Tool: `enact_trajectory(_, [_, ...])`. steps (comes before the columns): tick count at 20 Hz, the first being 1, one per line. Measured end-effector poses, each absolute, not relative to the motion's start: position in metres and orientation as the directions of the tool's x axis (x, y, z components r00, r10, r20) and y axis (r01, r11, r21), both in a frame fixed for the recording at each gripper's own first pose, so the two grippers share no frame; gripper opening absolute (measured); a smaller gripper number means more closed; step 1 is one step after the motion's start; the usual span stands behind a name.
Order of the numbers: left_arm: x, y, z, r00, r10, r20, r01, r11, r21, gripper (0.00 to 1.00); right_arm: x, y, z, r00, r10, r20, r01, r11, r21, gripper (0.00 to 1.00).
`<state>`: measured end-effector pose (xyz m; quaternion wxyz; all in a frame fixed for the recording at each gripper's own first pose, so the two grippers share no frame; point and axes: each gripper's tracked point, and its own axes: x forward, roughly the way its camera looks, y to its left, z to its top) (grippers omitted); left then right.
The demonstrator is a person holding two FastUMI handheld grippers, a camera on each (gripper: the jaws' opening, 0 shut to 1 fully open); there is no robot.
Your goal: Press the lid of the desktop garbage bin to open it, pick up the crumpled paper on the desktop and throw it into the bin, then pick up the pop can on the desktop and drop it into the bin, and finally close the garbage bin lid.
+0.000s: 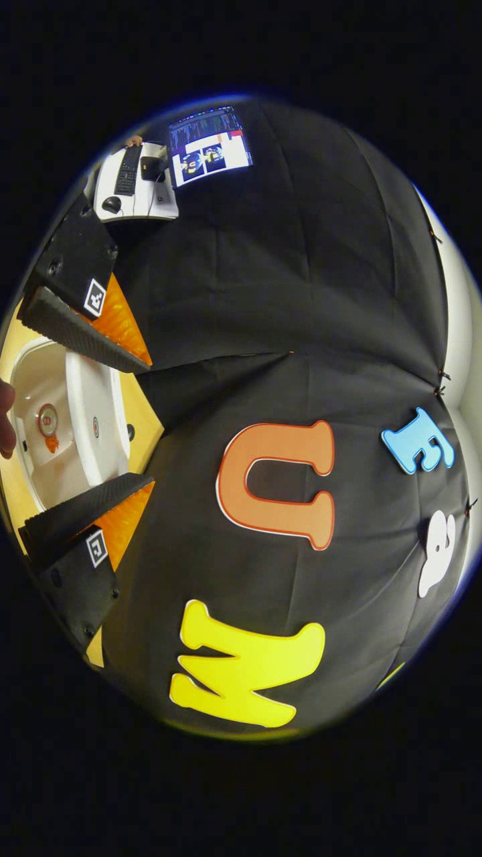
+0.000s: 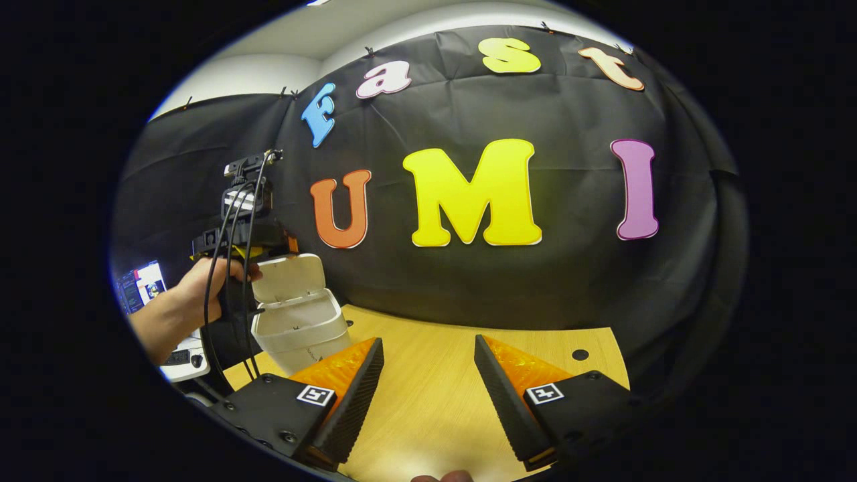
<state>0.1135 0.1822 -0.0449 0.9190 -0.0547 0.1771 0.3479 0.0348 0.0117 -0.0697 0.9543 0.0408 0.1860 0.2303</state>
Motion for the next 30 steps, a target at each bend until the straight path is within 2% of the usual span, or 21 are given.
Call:
enact_trajectory(6, [0.094, 0.168, -0.102, 0.670, 0.592, -0.447, -0.653, 0.757, 0.025, 0.99, 0.024, 0.001, -0.079, 0.814, 0.453, -0.363, -0.426, 0.891, 0.157, 0.88])
enact_trajectory(14, [0.083, 0.160, -0.136, 0.668, 0.586, -0.460, -0.632, 0.772, 0.067, 1.00, 0.020, 0.008, -0.090, 0.798, 0.466, -0.383, -0.441, 0.884, 0.156, 0.88])
enact_trajectory(23, [0.084, 0.155, -0.141, 0.736, 0.580, -0.349, -0.579, 0.806, 0.118, 1.00, 0.028, 0.029, -0.097, 0.793, 0.474, -0.384, -0.441, 0.880, 0.175, 0.88])
enact_trajectory(30, [0.083, 0.154, -0.145, 0.768, 0.565, -0.301, -0.570, 0.818, 0.081, 0.99, 0.021, 0.042, -0.104, 0.777, 0.490, -0.395, -0.463, 0.870, 0.168, 0.88])
